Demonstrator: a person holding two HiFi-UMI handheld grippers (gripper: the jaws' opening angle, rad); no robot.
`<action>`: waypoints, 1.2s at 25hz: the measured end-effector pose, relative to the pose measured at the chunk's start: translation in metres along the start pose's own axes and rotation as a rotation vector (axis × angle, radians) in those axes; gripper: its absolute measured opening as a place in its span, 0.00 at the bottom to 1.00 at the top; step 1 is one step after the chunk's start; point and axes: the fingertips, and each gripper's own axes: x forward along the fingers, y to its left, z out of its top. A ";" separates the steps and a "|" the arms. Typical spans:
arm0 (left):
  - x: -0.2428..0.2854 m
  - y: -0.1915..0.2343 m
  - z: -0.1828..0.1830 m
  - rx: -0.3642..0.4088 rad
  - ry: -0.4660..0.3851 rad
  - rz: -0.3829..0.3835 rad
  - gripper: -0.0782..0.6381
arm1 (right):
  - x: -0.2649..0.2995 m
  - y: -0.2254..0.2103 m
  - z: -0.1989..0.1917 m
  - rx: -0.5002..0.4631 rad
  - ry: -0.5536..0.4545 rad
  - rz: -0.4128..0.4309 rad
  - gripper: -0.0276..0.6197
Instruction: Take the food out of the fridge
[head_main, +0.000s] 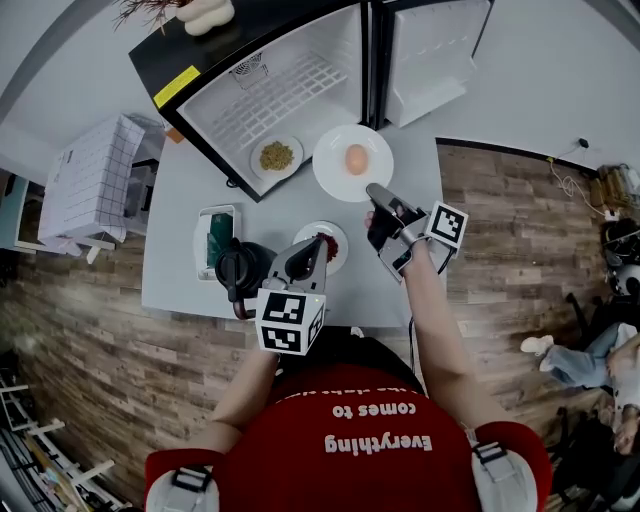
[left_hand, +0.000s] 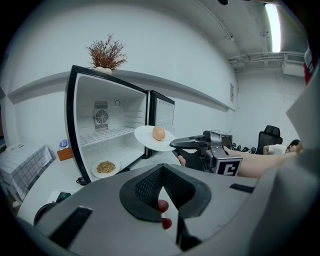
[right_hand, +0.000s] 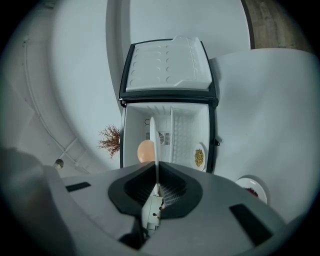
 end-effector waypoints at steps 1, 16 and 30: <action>0.001 -0.001 0.000 -0.002 0.000 -0.002 0.11 | -0.004 -0.001 -0.002 -0.002 0.000 0.000 0.08; 0.001 -0.028 -0.025 -0.006 0.037 -0.047 0.11 | -0.074 -0.050 -0.026 0.049 -0.033 -0.051 0.08; -0.008 -0.048 -0.041 0.010 0.051 -0.083 0.11 | -0.141 -0.111 -0.057 0.119 -0.089 -0.195 0.08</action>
